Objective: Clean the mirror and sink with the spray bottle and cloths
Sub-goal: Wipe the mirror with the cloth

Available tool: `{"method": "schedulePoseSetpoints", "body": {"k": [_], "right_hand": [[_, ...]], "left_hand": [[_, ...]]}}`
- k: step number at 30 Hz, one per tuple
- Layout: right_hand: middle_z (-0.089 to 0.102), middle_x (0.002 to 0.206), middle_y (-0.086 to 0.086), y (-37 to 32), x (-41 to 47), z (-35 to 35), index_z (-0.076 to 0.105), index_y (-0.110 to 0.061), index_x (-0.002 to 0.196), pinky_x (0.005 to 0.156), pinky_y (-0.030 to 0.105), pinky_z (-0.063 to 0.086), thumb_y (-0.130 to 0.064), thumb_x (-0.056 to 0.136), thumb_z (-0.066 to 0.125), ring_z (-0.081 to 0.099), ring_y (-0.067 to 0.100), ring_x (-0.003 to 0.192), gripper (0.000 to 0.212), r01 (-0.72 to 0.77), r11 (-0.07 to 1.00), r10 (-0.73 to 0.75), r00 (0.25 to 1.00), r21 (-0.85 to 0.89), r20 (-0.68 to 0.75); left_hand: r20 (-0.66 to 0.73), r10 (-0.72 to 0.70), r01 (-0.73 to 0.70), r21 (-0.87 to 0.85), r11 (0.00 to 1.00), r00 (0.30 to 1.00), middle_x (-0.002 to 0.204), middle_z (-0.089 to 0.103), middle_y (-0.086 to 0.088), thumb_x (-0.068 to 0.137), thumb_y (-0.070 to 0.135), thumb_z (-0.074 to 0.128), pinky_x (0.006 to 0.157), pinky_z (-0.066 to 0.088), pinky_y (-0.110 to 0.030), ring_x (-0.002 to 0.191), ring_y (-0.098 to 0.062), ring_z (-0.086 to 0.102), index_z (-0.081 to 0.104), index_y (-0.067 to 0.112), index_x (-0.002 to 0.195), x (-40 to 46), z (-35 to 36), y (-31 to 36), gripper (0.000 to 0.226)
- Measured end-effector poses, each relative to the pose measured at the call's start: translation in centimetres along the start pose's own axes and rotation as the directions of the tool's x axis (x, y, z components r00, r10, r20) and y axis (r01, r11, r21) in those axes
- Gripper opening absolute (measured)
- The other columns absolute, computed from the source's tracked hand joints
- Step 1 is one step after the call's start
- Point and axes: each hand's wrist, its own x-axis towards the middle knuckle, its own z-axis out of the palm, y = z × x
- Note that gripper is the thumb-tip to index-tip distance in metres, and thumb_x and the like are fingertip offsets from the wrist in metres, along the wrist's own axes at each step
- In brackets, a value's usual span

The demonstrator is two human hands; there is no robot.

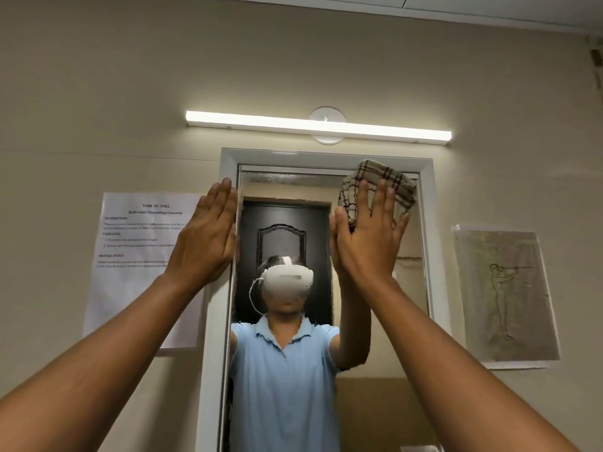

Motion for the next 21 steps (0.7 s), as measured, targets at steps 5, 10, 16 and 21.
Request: {"method": "schedulePoseSetpoints", "body": {"k": [5,10,16,21], "right_hand": [[-0.010,0.166,0.003,-4.8,-0.6,1.3,0.000,-0.030,0.158,0.121,0.054,-0.004,-0.061,0.100,0.019,-0.012,0.020,0.152,0.069,0.122,0.992,-0.122,0.992,-0.011,0.026],[-0.018,0.165,0.004,-8.8,-1.0,2.2,-0.004,-0.029,0.158,0.119,0.056,-0.009,-0.061,0.100,0.017,-0.018,0.020,0.151,0.070,0.244,0.970,-0.243,0.965,0.001,0.097],[-0.017,0.165,0.005,-12.2,-1.1,2.7,-0.005,-0.027,0.158,0.119,0.058,-0.010,-0.060,0.100,0.017,-0.018,0.020,0.151,0.070,0.337,0.942,-0.334,0.932,0.005,0.139],[-0.014,0.165,0.003,-13.9,-0.5,2.7,-0.004,-0.027,0.158,0.118,0.057,-0.014,-0.059,0.101,0.014,-0.014,0.018,0.152,0.068,0.393,0.919,-0.390,0.905,0.012,0.168]], "left_hand": [[-0.004,0.036,-0.036,-0.001,0.999,0.999,0.163,0.006,-0.008,0.100,0.024,0.029,0.123,0.009,-0.033,0.151,-0.018,0.005,0.011,0.010,0.155,0.0,-0.1,-0.3,0.059],[-0.012,0.027,-0.027,-0.017,0.999,1.000,0.163,0.005,-0.008,0.100,0.024,0.028,0.123,0.009,-0.034,0.151,-0.019,0.004,0.011,0.009,0.155,-0.3,0.1,-0.2,0.059],[-0.016,0.029,-0.030,-0.057,0.998,0.999,0.163,0.006,-0.009,0.101,0.025,0.028,0.123,0.013,-0.038,0.152,-0.019,0.004,0.012,0.008,0.155,-0.7,0.3,-0.4,0.059],[-0.023,0.024,-0.026,-0.089,0.996,0.999,0.163,0.008,-0.009,0.101,0.025,0.030,0.124,0.010,-0.035,0.152,-0.019,0.005,0.012,0.007,0.154,-1.2,0.2,-0.5,0.059]]}}
